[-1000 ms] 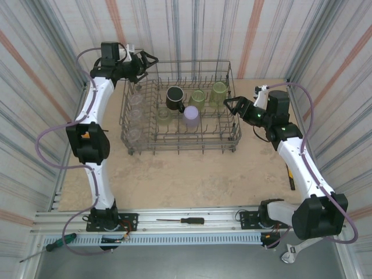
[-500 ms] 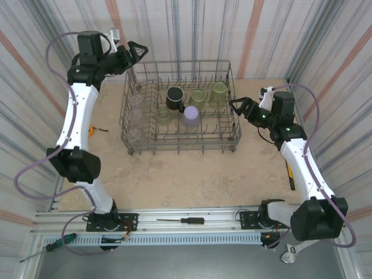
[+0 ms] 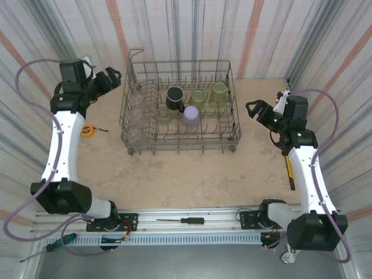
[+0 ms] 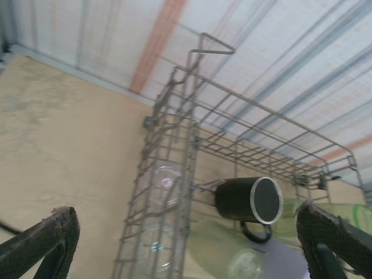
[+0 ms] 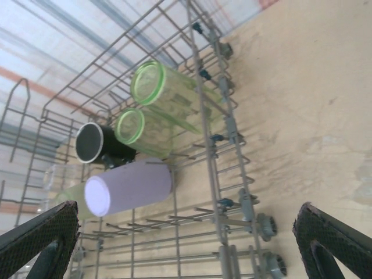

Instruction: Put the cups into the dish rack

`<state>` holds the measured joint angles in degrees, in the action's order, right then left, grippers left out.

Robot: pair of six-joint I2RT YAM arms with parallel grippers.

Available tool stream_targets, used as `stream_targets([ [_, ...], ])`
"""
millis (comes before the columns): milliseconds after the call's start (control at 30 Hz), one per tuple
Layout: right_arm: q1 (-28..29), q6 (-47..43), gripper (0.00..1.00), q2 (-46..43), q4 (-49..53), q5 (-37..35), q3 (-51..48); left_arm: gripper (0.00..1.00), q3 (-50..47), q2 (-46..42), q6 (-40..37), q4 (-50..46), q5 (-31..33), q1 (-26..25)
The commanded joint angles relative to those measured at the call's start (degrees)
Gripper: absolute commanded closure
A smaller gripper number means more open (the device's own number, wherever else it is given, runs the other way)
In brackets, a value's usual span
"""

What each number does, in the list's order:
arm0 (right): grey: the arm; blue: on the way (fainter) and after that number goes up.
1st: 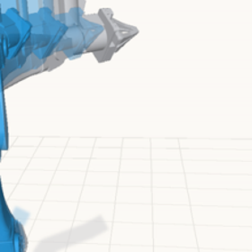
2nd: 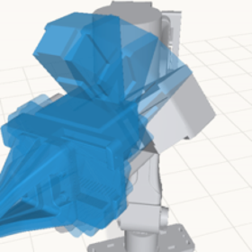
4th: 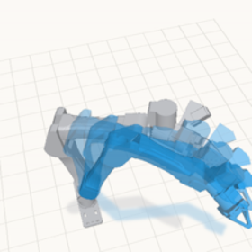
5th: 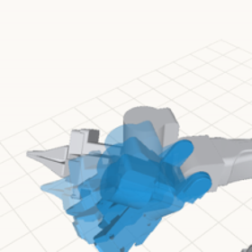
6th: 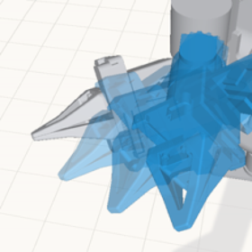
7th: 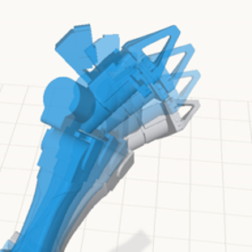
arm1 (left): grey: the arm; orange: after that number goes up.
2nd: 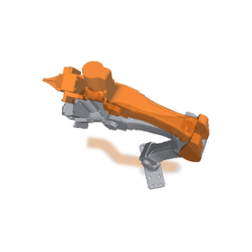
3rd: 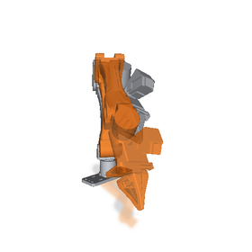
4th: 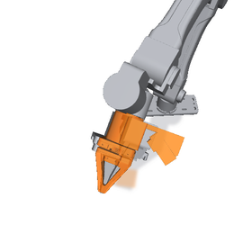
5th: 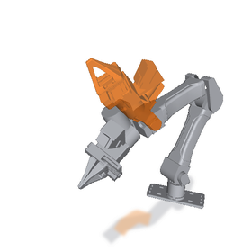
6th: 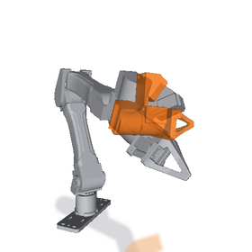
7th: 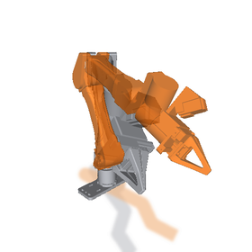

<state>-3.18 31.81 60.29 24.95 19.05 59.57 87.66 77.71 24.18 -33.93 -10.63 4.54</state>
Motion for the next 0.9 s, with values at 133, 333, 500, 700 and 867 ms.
stream_targets([
  [133,-1.80,-2.79,0.01,-2.85,2.63,-6.85,-0.81,0.01,-8.97,-6.30,-4.78,-0.91,7.23,3.15],
  [333,-2.66,-3.03,0.01,-3.25,4.33,-12.21,-1.85,0.01,-15.86,-9.52,-5.85,-1.99,12.31,5.50],
  [500,-3.02,-4.00,0.01,-3.27,4.81,-17.19,-3.75,0.01,-25.89,-12.79,-4.93,2.69,17.17,6.19],
  [700,-3.30,-6.38,0.01,-5.79,3.17,-27.34,-7.27,0.01,-37.19,-15.40,-4.70,10.98,19.72,6.12],
  [867,-3.63,-8.78,0.01,-7.12,-2.07,-30.15,-12.35,0.01,-45.10,-18.32,-3.60,17.23,25.85,4.13],
])
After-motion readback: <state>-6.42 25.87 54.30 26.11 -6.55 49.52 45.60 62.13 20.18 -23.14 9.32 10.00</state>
